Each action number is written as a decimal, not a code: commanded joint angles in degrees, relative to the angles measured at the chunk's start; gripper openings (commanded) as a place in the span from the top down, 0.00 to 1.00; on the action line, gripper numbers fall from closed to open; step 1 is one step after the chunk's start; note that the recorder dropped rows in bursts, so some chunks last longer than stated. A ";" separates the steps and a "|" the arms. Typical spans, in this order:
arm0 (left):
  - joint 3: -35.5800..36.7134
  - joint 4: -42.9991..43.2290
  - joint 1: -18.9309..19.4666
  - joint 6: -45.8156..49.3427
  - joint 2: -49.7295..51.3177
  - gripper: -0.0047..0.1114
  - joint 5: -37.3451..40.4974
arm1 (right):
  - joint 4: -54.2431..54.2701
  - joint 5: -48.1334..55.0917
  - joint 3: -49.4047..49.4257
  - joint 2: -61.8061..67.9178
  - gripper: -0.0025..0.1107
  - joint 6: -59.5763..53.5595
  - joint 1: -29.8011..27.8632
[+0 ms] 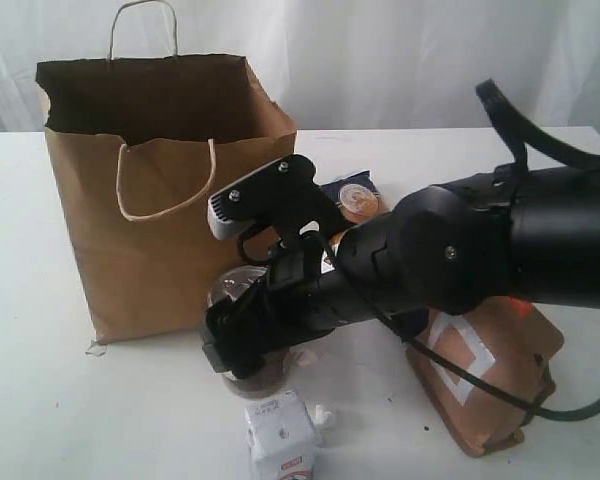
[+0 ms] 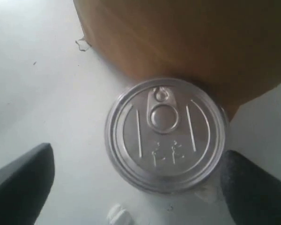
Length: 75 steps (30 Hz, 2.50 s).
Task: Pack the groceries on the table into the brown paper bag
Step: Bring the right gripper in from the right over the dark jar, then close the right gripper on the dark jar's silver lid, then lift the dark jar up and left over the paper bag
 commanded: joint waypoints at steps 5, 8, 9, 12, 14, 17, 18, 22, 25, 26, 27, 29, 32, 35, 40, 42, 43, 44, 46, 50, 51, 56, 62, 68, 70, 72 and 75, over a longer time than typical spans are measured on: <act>0.23 -0.28 0.30 -0.33 -0.28 0.96 0.11 | -0.06 -1.94 -0.19 3.67 0.20 -0.64 0.02; 0.23 -0.28 0.30 -0.33 -0.28 0.96 0.11 | -0.06 -4.75 -0.19 5.13 0.20 -0.64 0.02; 0.23 -0.28 0.30 -0.33 -0.28 0.96 0.11 | -0.06 -6.43 -0.19 5.79 0.20 -0.64 0.02; 0.23 -0.28 0.30 -0.33 -0.28 0.96 0.11 | 0.27 -9.90 -0.19 6.77 0.20 -0.64 0.02; 0.23 -0.28 0.30 -0.33 -0.28 0.96 0.11 | 0.27 -11.91 -0.19 7.31 0.20 -0.48 0.02; 0.23 -0.28 0.30 -0.33 -0.28 0.96 0.11 | 0.27 -12.10 -0.19 8.67 0.20 -0.48 0.02; 0.23 -0.28 0.30 -0.33 -0.28 0.96 0.11 | 0.27 -12.41 -0.19 9.41 0.20 -0.48 0.02; 0.23 -0.28 0.30 -0.33 -0.28 0.96 0.11 | 0.49 -14.50 -0.19 10.31 0.20 -0.48 0.02; 0.23 -0.28 0.30 -0.33 -0.28 0.96 0.11 | 0.49 -16.38 -0.19 10.31 0.25 -0.48 0.02; 0.23 -0.28 0.30 -0.33 -0.28 0.96 0.11 | 0.49 -17.01 -0.19 10.31 0.27 -0.48 0.02; 0.23 -0.28 0.30 -0.33 -0.28 0.96 0.11 | 0.49 -17.54 -0.19 10.31 0.30 -0.48 0.02; 0.23 -0.28 0.30 -0.33 -0.28 0.96 0.11 | 0.49 -17.86 -0.19 10.31 0.35 -0.48 0.02; 0.23 -0.28 0.30 -0.33 -0.28 0.96 0.11 | 0.49 -17.15 -0.19 10.31 0.47 -0.01 0.02; 0.23 -0.28 0.30 -0.33 -0.28 0.96 0.11 | 0.53 -15.47 -0.19 10.31 0.68 0.56 0.02; 0.23 -0.28 0.30 -0.33 -0.28 0.96 0.11 | 0.74 -14.09 0.06 8.38 0.98 0.87 0.26; 0.23 -0.28 0.30 -0.33 -0.28 0.96 0.11 | 0.74 -13.86 0.06 6.40 0.98 1.46 0.26; 0.23 -0.28 0.30 -0.33 -0.28 0.96 0.11 | 0.74 -13.69 0.06 5.18 0.98 1.96 0.26; 0.23 -0.28 0.30 -0.33 -0.28 0.96 0.11 | 0.63 -12.68 0.15 3.86 0.98 2.01 0.26; 0.23 -0.28 0.30 -0.33 -0.28 0.96 0.11 | 0.54 -10.09 0.15 1.41 0.98 2.01 0.26; 0.23 -0.28 0.30 -0.33 -0.28 0.96 0.11 | 0.29 -4.04 0.39 -3.65 0.98 1.48 0.26; 0.23 -0.28 0.30 -0.33 -0.28 0.96 0.11 | 0.26 -3.93 0.93 -5.17 0.98 1.48 0.26; 0.23 -0.28 0.30 -0.33 -0.28 0.96 0.11 | 0.16 -1.35 3.78 -13.26 0.98 1.48 0.26; 0.23 -0.28 0.30 -0.33 -0.28 0.96 0.11 | -4.76 -0.17 5.09 -23.06 0.98 1.05 0.26; 0.23 -0.28 0.30 -0.33 -0.28 0.96 0.11 | -6.31 -0.63 0.13 -29.65 0.98 -0.60 0.26; 0.23 -0.28 0.30 -0.33 -0.28 0.96 0.11 | -7.30 -1.66 -2.46 -30.04 0.98 -2.46 0.26; 0.23 -0.28 0.30 -0.33 -0.28 0.96 0.11 | -7.42 -2.80 -5.25 -29.52 0.98 -4.94 0.14; 0.23 -0.28 0.30 -0.33 -0.28 0.96 0.11 | -7.53 -3.46 -10.39 -26.44 0.98 -7.83 0.02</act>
